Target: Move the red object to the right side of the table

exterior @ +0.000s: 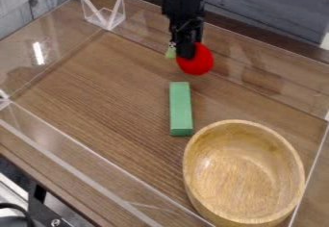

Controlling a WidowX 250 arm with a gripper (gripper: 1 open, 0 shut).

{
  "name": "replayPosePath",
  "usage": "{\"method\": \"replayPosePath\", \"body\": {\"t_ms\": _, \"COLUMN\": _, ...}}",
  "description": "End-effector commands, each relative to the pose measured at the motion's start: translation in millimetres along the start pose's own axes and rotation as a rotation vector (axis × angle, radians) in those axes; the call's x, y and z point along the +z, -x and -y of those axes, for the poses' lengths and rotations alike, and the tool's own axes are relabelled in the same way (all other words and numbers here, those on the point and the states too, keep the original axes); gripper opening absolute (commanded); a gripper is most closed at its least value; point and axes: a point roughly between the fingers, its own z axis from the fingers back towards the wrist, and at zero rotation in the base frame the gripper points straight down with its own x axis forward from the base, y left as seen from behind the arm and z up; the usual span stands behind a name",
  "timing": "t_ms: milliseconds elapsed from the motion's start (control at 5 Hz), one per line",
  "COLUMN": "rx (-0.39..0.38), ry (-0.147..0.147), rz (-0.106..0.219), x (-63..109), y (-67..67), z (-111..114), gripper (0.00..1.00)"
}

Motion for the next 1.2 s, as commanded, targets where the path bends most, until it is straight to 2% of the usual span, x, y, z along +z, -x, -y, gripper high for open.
{"method": "replayPosePath", "body": {"t_ms": 0, "rx": -0.002, "ry": 0.080, "rz": -0.005, "x": 29.1, "y": 7.1, "z": 6, "gripper": 0.00}}
{"method": "replayPosePath", "body": {"t_ms": 200, "rx": 0.009, "ry": 0.085, "rz": -0.012, "x": 33.3, "y": 7.9, "z": 7, "gripper": 0.00}}
{"method": "replayPosePath", "body": {"t_ms": 600, "rx": 0.009, "ry": 0.096, "rz": -0.021, "x": 34.5, "y": 23.7, "z": 10, "gripper": 0.00}}
{"method": "replayPosePath", "body": {"t_ms": 1000, "rx": 0.089, "ry": 0.112, "rz": -0.027, "x": 32.5, "y": 10.1, "z": 3, "gripper": 0.00}}
